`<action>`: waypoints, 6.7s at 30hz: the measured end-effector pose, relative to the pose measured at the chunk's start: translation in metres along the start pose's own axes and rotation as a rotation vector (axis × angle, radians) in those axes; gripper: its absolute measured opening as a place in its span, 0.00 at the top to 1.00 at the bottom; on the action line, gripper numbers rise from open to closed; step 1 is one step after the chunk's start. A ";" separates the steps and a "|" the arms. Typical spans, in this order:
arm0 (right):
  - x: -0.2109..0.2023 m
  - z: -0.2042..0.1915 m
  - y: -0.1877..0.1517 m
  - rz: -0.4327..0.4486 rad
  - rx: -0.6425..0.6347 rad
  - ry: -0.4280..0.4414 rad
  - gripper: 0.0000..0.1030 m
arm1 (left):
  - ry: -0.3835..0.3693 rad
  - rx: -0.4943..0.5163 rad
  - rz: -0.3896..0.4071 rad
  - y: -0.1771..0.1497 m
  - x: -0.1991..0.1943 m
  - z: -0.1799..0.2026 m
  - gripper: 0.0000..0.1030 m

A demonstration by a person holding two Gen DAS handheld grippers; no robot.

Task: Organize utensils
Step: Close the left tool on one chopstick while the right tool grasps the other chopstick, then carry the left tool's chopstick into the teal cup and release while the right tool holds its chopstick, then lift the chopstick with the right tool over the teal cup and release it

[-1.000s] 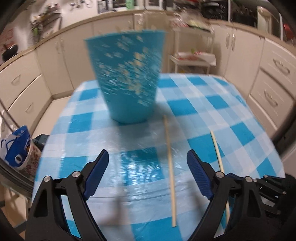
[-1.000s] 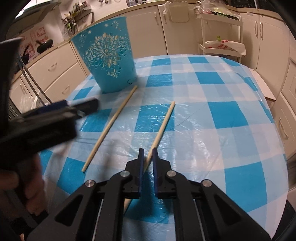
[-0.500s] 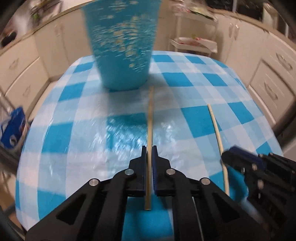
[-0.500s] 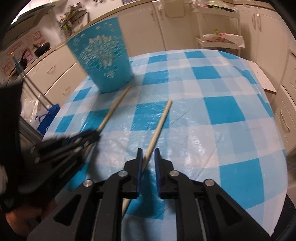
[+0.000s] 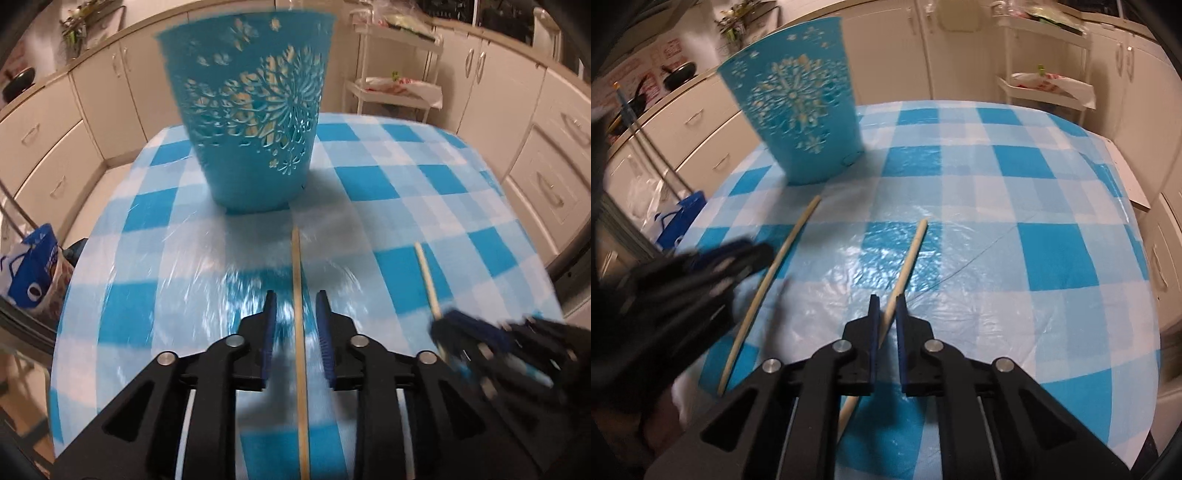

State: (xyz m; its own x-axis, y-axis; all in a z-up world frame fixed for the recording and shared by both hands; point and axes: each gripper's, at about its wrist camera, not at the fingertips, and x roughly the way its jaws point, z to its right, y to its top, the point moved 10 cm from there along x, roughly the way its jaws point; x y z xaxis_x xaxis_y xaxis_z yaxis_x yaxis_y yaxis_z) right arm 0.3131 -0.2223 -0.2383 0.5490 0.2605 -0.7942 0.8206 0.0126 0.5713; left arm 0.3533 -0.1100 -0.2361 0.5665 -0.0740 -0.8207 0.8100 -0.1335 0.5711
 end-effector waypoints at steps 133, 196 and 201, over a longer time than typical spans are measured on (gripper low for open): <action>0.003 0.007 0.007 0.025 0.096 0.143 0.94 | -0.143 -0.272 0.859 0.225 -0.161 -0.086 0.95; -0.029 -0.078 0.283 0.670 0.025 0.147 0.94 | -0.079 -0.315 0.448 0.041 -0.120 -0.120 0.35; -0.025 -0.087 0.252 0.612 -0.029 0.146 0.75 | -0.054 -0.290 0.425 0.040 -0.126 -0.114 0.29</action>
State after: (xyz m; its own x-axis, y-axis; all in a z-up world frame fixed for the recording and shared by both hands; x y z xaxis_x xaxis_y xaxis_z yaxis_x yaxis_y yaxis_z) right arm 0.4918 -0.1421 -0.0566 0.8886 0.3582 -0.2864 0.3589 -0.1545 0.9205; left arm 0.3316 0.0066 -0.1080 0.8522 -0.1142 -0.5106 0.5231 0.1988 0.8287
